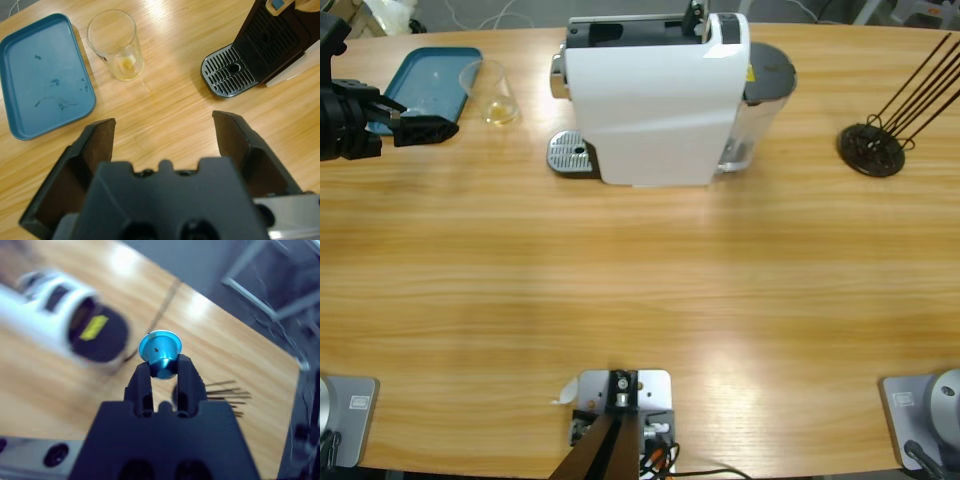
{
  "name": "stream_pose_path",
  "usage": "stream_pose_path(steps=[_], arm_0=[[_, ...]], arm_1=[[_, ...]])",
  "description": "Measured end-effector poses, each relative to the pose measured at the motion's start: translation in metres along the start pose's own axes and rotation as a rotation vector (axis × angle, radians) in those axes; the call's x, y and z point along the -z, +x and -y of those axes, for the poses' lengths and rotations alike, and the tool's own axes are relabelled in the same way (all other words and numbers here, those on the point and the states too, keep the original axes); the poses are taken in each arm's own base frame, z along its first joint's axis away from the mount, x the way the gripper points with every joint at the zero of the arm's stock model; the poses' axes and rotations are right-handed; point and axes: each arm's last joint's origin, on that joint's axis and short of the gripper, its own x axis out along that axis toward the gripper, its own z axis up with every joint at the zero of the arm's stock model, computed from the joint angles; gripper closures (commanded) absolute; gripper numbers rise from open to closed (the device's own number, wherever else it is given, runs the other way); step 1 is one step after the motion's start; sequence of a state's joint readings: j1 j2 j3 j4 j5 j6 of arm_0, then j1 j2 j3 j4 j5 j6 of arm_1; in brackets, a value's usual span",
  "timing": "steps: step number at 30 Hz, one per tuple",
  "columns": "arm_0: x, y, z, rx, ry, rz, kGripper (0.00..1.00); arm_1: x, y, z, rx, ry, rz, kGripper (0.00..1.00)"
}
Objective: Pour coffee
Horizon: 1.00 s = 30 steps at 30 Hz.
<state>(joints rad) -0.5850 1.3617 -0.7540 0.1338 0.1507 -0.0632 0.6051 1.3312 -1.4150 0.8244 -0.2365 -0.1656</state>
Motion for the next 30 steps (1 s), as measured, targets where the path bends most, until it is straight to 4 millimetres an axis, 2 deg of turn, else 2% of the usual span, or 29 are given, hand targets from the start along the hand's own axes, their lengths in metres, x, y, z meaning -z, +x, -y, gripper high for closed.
stream_pose_path(steps=[3, 8, 12, 15, 20, 24, 30], arm_0=[[0.0, 0.0, 0.0, 0.006, 0.0, 0.0, 0.165], [0.0, 0.0, 0.001, 0.022, 0.0, 0.0, 0.17], [0.0, 0.0, 0.001, 0.027, 0.0, -0.001, 0.17], [0.0, 0.0, 0.001, 0.027, 0.0, -0.001, 0.17], [0.0, 0.0, 0.001, 0.027, 0.0, -0.001, 0.17], [0.0, 0.0, 0.001, 0.027, 0.0, 0.0, 0.17], [0.0, 0.0, 0.001, 0.03, 0.0, 0.0, 0.17]], arm_1=[[-0.005, -0.03, -0.013, -0.132, -0.127, 0.065, 1.0], [-0.014, -0.087, -0.012, -0.307, -0.222, 0.223, 1.0], [-0.027, -0.104, -0.023, -0.479, -0.274, 0.319, 1.0], [-0.043, -0.093, -0.038, -0.597, -0.306, 0.341, 1.0], [-0.078, -0.051, -0.073, -0.738, -0.367, 0.323, 1.0], [-0.099, -0.012, -0.094, -0.769, -0.415, 0.283, 1.0], [-0.115, 0.036, -0.116, -0.778, -0.469, 0.227, 1.0]])
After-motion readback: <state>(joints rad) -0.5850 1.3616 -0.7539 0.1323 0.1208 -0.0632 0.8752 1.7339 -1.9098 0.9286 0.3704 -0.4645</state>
